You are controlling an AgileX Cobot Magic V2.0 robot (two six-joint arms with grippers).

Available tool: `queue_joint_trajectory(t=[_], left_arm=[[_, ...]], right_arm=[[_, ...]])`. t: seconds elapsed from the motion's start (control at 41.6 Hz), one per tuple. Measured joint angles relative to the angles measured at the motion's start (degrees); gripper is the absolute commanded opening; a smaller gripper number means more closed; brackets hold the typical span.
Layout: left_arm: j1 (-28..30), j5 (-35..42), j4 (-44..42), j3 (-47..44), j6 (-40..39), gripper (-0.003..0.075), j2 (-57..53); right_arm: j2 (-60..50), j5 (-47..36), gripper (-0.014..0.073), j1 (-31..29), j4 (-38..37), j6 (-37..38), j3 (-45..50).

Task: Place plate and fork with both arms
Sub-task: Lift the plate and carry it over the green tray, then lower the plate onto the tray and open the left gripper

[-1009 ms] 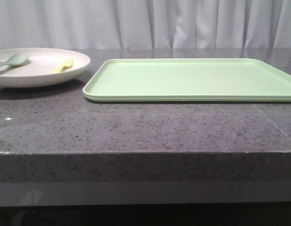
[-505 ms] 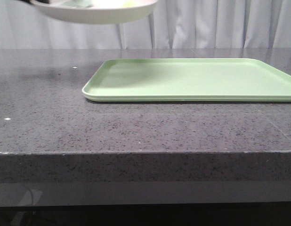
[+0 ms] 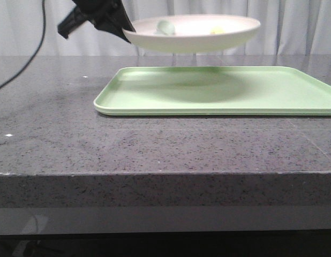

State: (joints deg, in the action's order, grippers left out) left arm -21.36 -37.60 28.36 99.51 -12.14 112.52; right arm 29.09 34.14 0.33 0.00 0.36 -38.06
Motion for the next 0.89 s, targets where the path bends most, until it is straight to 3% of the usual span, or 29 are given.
queue_joint_trajectory(t=[0.649, 0.745, 0.889], left_arm=[[-3.5, 1.8, -3.3, 0.0, -2.9, -0.0015, 5.5], [-3.6, 1.5, -3.3, 0.0, -3.0, 0.0035, 6.1], [-3.7, 1.3, -3.3, 0.0, -3.0, 0.0180, 6.1]], right_arm=[[0.0, 0.0, 0.0429, 0.0, 0.0, 0.0, 0.0], [0.0, 0.0, 0.0429, 0.0, 0.0, 0.0, 0.0], [0.0, 0.0, 0.0429, 0.0, 0.0, -0.4, 0.0]])
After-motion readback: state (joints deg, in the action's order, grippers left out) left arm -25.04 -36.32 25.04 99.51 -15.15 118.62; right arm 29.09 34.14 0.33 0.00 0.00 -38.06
